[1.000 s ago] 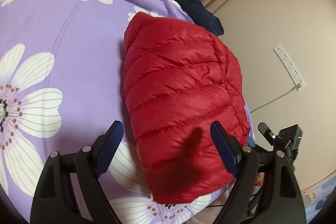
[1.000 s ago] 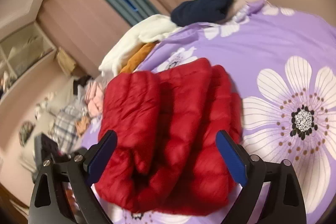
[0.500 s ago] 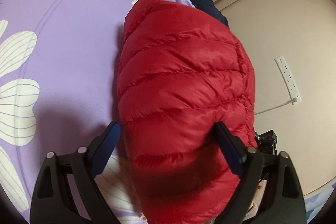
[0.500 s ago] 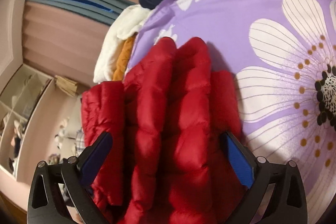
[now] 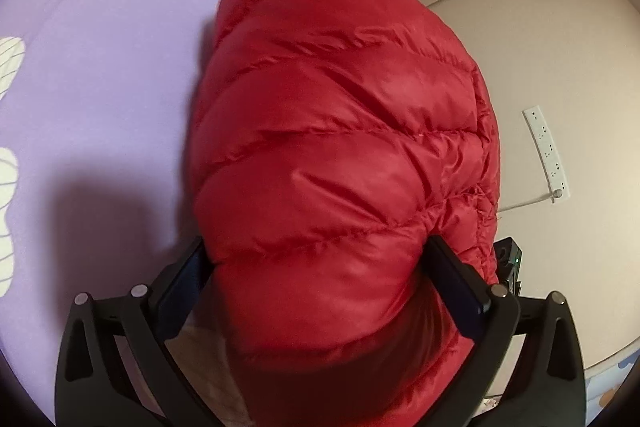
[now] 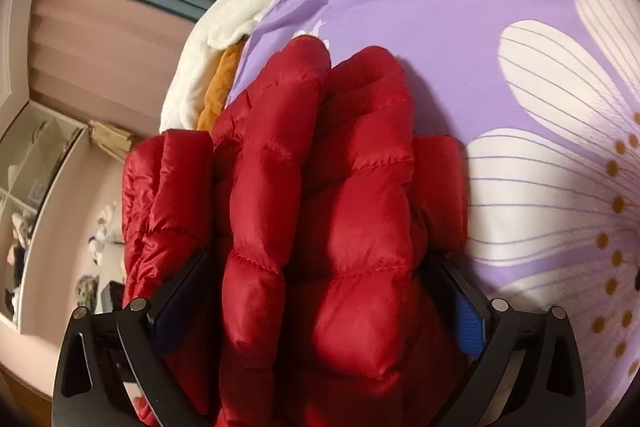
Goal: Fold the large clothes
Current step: 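Lift the folded red jacket off the bed with both tools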
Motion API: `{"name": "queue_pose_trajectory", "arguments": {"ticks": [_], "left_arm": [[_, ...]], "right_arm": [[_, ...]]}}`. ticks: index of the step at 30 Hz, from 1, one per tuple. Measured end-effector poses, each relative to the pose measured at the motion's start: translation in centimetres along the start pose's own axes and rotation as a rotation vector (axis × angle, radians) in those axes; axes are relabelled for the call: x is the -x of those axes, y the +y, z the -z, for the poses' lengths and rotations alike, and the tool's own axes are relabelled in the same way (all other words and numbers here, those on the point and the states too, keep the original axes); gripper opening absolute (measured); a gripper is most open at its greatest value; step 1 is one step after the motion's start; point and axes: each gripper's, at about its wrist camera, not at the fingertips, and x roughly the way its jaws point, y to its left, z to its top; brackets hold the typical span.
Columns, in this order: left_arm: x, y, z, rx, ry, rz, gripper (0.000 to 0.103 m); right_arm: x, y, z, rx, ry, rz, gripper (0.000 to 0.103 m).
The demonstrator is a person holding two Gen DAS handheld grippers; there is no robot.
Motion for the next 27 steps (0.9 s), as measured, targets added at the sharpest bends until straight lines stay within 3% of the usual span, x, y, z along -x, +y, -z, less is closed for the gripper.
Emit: {"name": "queue_pose_trajectory", "arguments": {"ticks": [9,14,17,23,27], "left_arm": [[-0.7,-2.0,0.6,-0.097,0.0,-0.092,0.103],[-0.8,-4.4,1.7,-0.225,-0.004,-0.178,0.098],[-0.6,-5.4,2.6,-0.276,-0.019,-0.219,0.093],[-0.2,-7.2,4.0,-0.334,-0.05,-0.275,0.09],[0.0,-7.9,4.1,-0.354,-0.065,-0.295,0.089]], "right_arm": [[-0.3,0.5,0.4,0.037,-0.007,-0.029,0.101],[-0.3,0.7,1.0,0.036,-0.016,-0.062,0.074],[0.0,0.6,1.4,0.034,-0.029,-0.069,0.062],[0.6,1.8,2.1,0.075,-0.065,-0.057,0.05],[0.9,2.9,2.6,0.107,-0.087,-0.052,0.047]]}}
